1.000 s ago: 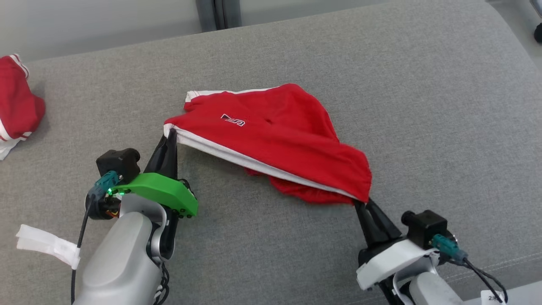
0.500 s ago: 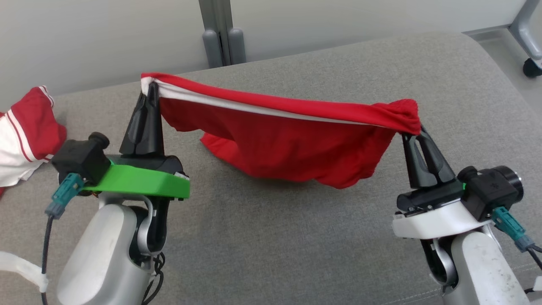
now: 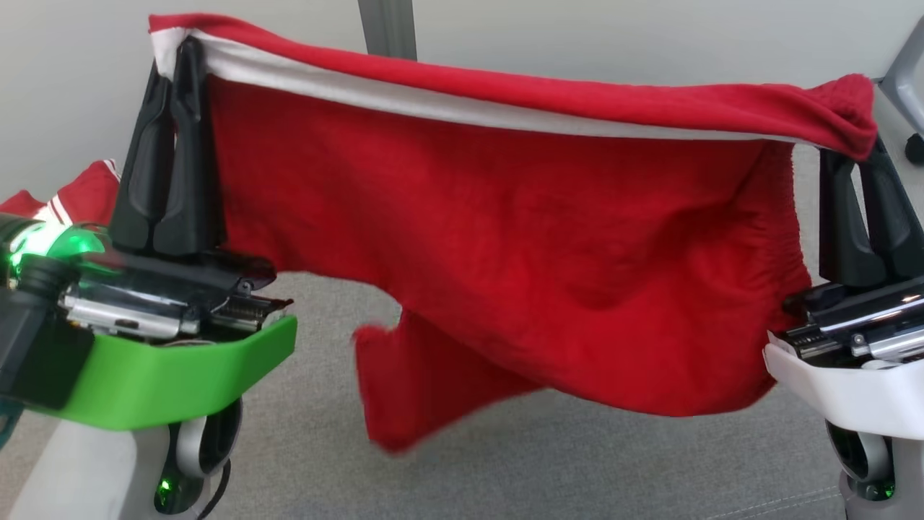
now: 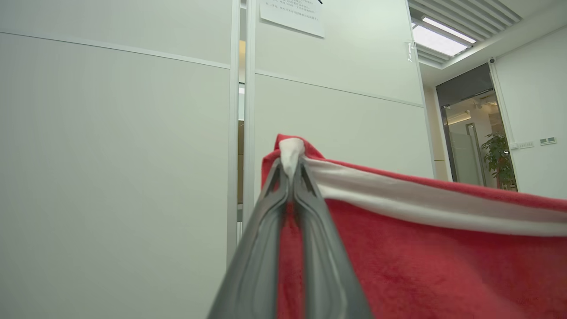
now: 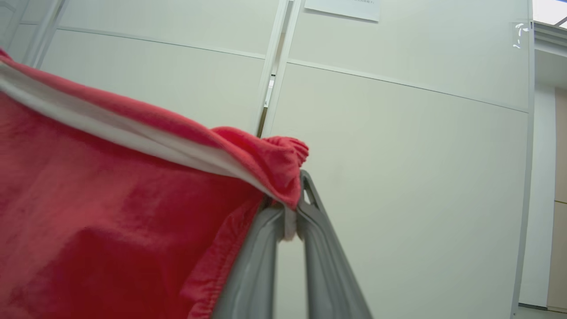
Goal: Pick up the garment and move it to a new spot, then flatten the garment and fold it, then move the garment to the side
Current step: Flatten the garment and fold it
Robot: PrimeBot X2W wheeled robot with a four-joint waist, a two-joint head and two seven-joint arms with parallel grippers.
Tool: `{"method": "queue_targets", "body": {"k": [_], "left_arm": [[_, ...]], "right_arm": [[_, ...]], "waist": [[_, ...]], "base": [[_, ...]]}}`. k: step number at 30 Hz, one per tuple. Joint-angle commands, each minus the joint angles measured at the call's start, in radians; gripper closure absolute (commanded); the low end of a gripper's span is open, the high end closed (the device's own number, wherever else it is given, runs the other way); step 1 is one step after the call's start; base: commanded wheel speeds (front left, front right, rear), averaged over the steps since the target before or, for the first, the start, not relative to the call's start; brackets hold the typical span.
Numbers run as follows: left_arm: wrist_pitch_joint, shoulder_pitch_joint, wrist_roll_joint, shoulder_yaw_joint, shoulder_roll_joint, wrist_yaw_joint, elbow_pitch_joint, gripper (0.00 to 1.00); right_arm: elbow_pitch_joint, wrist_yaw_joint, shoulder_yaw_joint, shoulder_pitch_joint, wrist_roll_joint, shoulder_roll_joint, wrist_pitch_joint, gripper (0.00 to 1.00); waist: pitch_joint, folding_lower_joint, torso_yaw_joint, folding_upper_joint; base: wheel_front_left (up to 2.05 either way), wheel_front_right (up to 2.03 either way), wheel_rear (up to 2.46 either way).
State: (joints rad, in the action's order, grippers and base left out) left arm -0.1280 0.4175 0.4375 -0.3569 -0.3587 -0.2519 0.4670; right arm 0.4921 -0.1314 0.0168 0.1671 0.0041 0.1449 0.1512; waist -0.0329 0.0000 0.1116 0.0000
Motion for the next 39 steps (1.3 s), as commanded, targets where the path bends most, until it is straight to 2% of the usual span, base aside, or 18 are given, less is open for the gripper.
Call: {"method": "queue_targets", "body": {"k": [1, 5, 9, 12, 17, 21, 24, 27, 31, 39], "left_arm": [[0.029, 0.019, -0.009, -0.002, -0.019, -0.007, -0.002, 1.0], [0.08, 0.078, 0.016, 0.0, -0.017, 0.005, -0.061, 1.0], [0.104, 0.184, 0.072, 0.013, -0.003, 0.048, -0.196, 1.0], [0.095, 0.313, 0.083, 0.01, 0.018, 0.094, -0.326, 1.0], [0.033, 0.564, 0.062, 0.02, 0.061, 0.135, -0.578, 1.0], [-0.016, 0.685, 0.042, 0.004, 0.103, 0.154, -0.744, 1.0], [-0.048, 0.678, 0.052, -0.019, 0.133, 0.18, -0.825, 1.0], [-0.08, 0.616, 0.083, -0.02, 0.155, 0.202, -0.888, 1.0], [-0.114, 0.516, 0.116, -0.01, 0.18, 0.225, -0.929, 1.0], [-0.138, 0.318, 0.124, 0.03, 0.203, 0.23, -0.873, 1.0]], "right_arm": [[0.008, 0.001, 0.004, -0.002, 0.016, 0.005, -0.016, 1.0], [-0.066, 0.001, 0.024, 0.061, 0.068, 0.033, -0.053, 1.0], [-0.266, 0.001, 0.075, 0.216, 0.12, 0.086, -0.064, 1.0], [-0.448, 0.001, 0.129, 0.404, 0.14, 0.121, -0.045, 1.0], [-0.719, 0.001, 0.192, 0.725, 0.13, 0.087, 0.019, 1.0], [-0.919, 0.001, 0.216, 0.873, 0.125, 0.039, 0.055, 1.0], [-1.058, 0.001, 0.269, 0.922, 0.112, 0.039, 0.078, 1.0], [-1.168, 0.001, 0.315, 0.903, 0.123, 0.033, 0.1, 1.0], [-1.245, 0.001, 0.354, 0.852, 0.146, 0.036, 0.115, 1.0], [-1.083, 0.001, 0.36, 0.688, 0.176, 0.048, 0.115, 1.0]], "waist": [[-0.033, 0.0, -0.014, 0.0], [-0.108, 0.0, -0.024, 0.0], [-0.199, 0.0, -0.026, 0.0], [-0.262, 0.0, -0.034, 0.0], [-0.323, 0.0, -0.046, 0.0], [-0.367, 0.0, -0.066, 0.0], [-0.394, 0.0, -0.085, 0.0], [-0.416, 0.0, -0.104, 0.0], [-0.427, 0.0, -0.115, 0.0], [-0.412, 0.0, -0.106, 0.0]], "base": [[0.0, 0.0, 0.0], [0.0, 0.0, 0.0], [0.0, 0.0, 0.0], [0.0, 0.0, 0.0], [0.0, 0.0, 0.0], [0.0, 0.0, 0.0], [0.0, 0.0, 0.0], [0.0, 0.0, 0.0], [0.0, 0.0, 0.0], [0.0, 0.0, 0.0]]}}
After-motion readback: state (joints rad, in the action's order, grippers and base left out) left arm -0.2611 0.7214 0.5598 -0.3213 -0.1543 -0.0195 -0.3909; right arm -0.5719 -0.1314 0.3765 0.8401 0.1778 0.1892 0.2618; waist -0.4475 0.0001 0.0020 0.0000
